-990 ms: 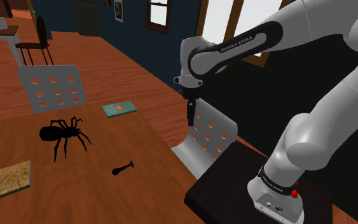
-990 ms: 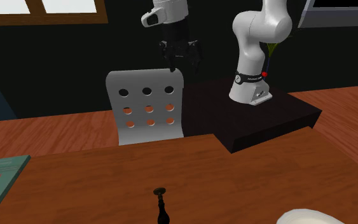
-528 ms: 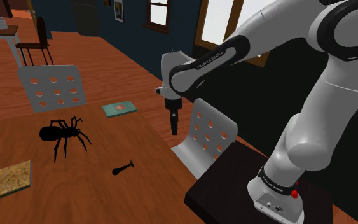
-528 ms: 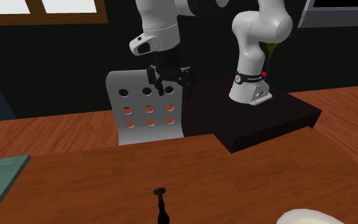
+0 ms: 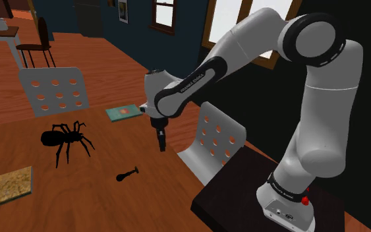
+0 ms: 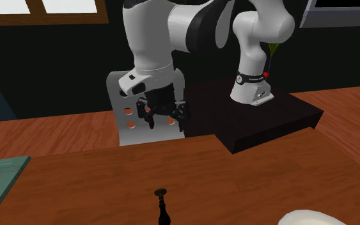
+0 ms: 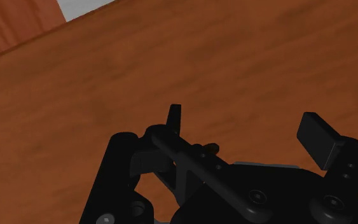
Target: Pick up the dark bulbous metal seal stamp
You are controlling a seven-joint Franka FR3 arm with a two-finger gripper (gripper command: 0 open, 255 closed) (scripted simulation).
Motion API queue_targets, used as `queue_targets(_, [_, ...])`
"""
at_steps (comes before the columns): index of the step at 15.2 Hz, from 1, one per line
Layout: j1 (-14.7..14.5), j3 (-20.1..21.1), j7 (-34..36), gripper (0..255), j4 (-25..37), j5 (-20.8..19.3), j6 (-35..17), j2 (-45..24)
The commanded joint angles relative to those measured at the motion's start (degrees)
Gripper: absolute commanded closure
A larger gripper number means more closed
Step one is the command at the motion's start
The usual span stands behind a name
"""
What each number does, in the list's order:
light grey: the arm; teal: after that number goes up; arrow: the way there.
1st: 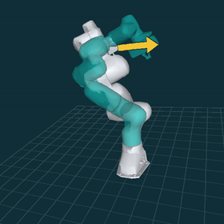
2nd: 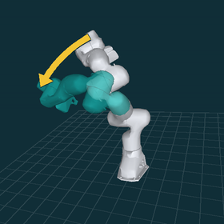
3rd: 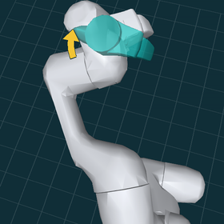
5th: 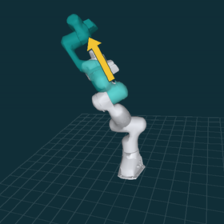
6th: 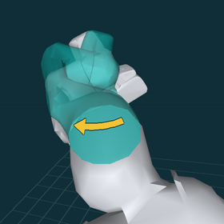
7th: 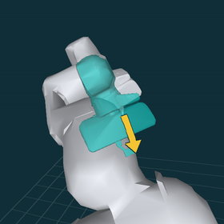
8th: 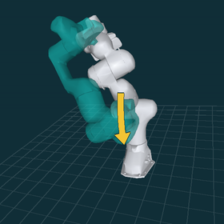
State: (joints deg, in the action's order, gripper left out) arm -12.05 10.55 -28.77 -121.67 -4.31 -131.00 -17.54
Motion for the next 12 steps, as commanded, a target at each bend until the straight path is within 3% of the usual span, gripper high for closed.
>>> queue_targets(1, [-1.11,0.33,-0.45,0,2.96,-1.66,-1.34,-3.79])
queue_targets(12, [-8.83,0.56,-3.68,0,23.06,-10.25,-4.82,-24.84])
